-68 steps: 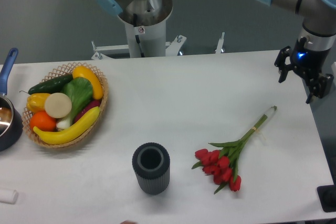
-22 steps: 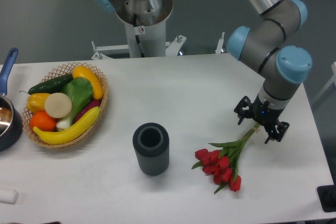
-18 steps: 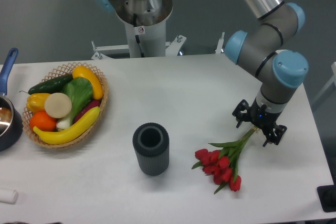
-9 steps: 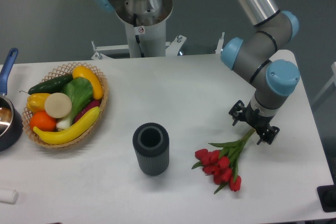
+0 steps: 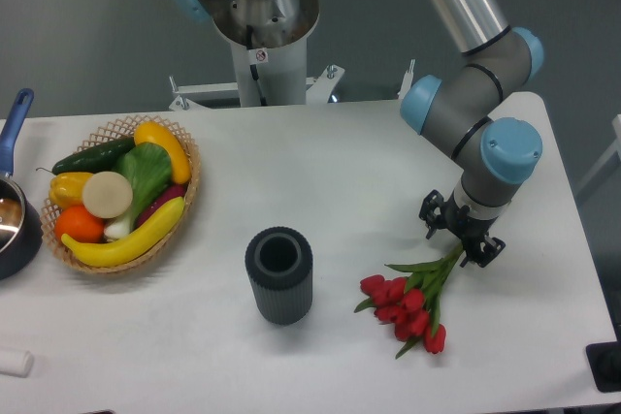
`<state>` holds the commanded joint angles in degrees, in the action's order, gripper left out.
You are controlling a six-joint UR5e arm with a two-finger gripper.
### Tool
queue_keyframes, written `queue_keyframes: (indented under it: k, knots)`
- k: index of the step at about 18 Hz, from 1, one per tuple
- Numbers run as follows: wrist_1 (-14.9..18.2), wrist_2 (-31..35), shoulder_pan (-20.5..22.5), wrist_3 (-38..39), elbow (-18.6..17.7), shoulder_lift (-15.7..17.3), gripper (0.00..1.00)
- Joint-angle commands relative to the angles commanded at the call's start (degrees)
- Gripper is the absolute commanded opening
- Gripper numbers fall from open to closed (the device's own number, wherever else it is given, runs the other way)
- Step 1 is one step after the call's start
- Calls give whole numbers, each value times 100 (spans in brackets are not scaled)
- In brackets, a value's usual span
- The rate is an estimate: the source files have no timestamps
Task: Pick up the flowers from the table
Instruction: 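Close the gripper around the tulip stems, then lift the gripped tulip bunch up off the table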
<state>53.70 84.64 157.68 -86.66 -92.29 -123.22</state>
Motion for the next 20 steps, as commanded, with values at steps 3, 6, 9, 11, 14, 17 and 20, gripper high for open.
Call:
queue_keyframes:
  k: [3,6,9,11,14,17,20]
  knots:
    - [-26,-9,9,18,9,26,36]
    - [-9,-26,17,35,26,61,27]
    - [0,-35,26,53,26,79,21]
    - [0,-44,35,158,18,140,18]
    - [-18,-70,53,193,70,184,18]
    - [-44,-673,79,456,105,377,18]
    - [-53,-1325,219,528,114,544,18]
